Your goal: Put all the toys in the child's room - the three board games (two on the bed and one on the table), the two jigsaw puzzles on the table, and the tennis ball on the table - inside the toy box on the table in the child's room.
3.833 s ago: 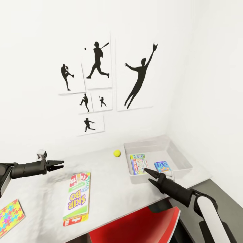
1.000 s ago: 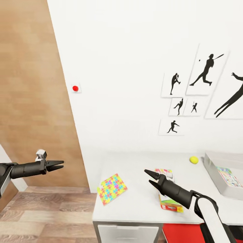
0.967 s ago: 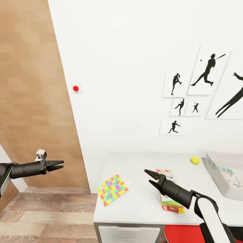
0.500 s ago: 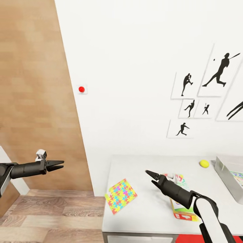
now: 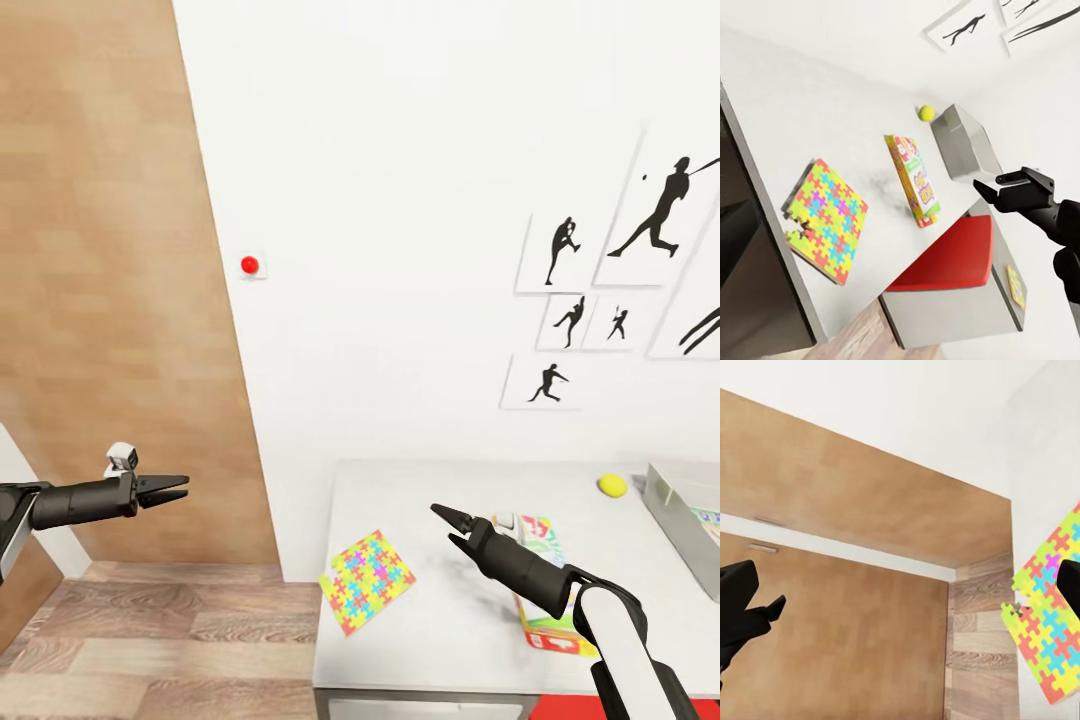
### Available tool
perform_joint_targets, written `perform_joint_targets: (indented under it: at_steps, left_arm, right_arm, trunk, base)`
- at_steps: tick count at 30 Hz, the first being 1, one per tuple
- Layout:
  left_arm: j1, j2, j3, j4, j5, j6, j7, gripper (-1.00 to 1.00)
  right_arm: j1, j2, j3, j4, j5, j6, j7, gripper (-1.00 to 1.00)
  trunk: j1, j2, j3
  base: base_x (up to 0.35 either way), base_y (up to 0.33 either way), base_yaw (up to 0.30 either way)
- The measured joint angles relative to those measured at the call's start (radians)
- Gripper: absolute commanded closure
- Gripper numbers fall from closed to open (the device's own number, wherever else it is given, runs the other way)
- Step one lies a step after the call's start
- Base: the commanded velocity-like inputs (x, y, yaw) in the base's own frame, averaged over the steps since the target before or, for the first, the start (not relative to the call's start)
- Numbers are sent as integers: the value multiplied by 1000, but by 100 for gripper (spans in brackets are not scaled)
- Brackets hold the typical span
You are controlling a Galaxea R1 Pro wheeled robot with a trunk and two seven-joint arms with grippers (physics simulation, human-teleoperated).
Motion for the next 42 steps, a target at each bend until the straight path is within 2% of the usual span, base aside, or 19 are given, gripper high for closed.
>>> perform_joint_targets:
  at_steps: [15,21,24,25,28,29,31,33,35,39,41,42]
  left_arm:
    - [0,0,0,0,1,0,0,-100]
    - [0,-1,0,0,0,-1,0,-100]
    - [0,-1,-1,0,0,0,0,-100]
    - [0,-1,-1,0,0,-1,0,-100]
    - [0,-1,-2,0,0,0,0,-100]
    - [0,-2,-2,0,-1,0,0,-100]
    - [0,-2,-2,0,-1,0,0,-100]
    - [0,-3,-1,0,-2,-1,0,-100]
    - [0,-3,-1,0,-2,-1,0,-100]
    - [0,-3,0,0,-3,-1,0,-100]
    - [0,-2,-1,0,-4,-1,0,-100]
    - [0,-2,0,0,-4,-1,0,-100]
  right_arm:
    - [0,3,4,0,5,-3,-7,-100]
    - [-17,9,10,25,20,4,-67,-100]
    - [-88,14,13,48,36,17,-176,-100]
    - [-136,18,21,66,36,34,-256,-100]
    - [-216,26,43,115,36,70,-396,-100]
    - [-270,32,59,157,33,90,-484,-100]
    - [-326,40,74,208,32,105,-567,-100]
    - [-428,71,102,321,29,119,-691,-100]
    - [-498,103,115,417,32,123,-755,-100]
    - [-602,149,133,581,40,121,-829,-100]
    - [-636,161,154,639,43,113,-856,-100]
    - [-657,167,186,678,43,95,-879,-100]
  trunk:
    - [0,0,0]
    - [0,0,0]
    - [0,0,0]
    - [0,0,0]
    - [0,0,0]
    - [0,0,0]
    - [0,0,0]
    - [0,0,0]
    - [0,0,0]
    - [0,0,0]
    - [0,0,0]
    - [0,0,0]
  base:
    - [0,21,0]
    - [0,60,0]
    - [0,16,0]
    - [0,9,0]
    - [0,5,0]
    - [0,3,0]
    - [0,2,0]
    - [0,0,0]
    - [0,0,0]
    - [0,48,0]
    - [0,185,0]
    - [0,201,0]
